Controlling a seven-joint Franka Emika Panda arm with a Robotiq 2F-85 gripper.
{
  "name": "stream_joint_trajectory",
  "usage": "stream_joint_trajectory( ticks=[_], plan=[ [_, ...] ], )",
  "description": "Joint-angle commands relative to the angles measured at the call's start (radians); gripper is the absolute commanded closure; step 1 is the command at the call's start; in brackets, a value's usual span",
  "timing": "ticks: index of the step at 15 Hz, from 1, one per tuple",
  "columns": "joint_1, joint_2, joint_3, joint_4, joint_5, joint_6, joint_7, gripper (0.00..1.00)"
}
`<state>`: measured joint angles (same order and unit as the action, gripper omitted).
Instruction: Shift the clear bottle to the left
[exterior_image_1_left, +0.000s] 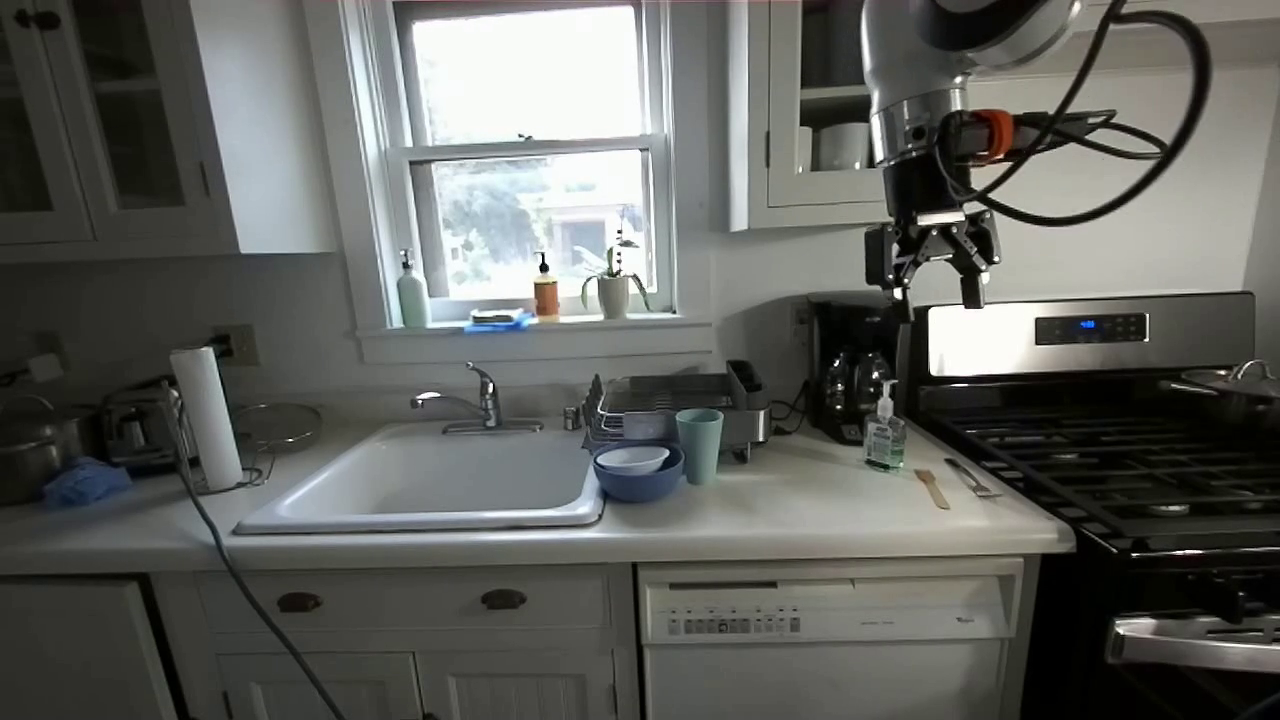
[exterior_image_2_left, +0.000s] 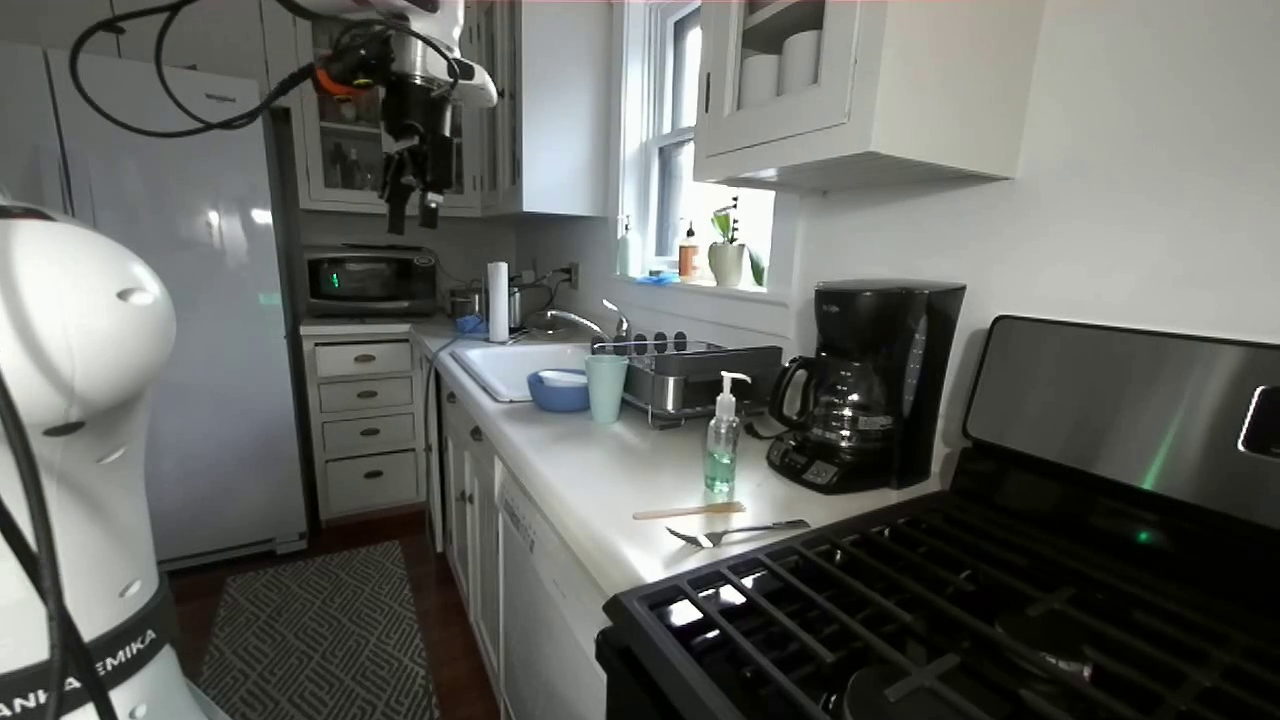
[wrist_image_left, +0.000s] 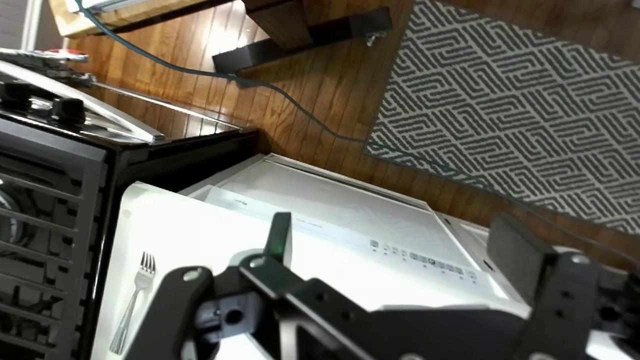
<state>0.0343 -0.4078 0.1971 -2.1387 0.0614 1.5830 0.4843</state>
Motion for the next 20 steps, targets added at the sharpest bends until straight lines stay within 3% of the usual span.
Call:
stream_joint_trajectory(
  ticks=[1,10,16,17,20],
  plan=[
    [-0.051,-0.01,-0.098,-0.053,0.078,0.073,0.006,0.0],
    [-0.147,0.049,-0.19,-0.22,0.238,0.368,0.158,0.0],
    [-0.162,0.13,-0.219,-0.203,0.324,0.62,0.271,0.0],
    [-0.158,0.104,-0.225,-0.22,0.276,0.561,0.221,0.0],
    [-0.157,0.125,-0.227,-0.211,0.29,0.607,0.253,0.0]
  ],
)
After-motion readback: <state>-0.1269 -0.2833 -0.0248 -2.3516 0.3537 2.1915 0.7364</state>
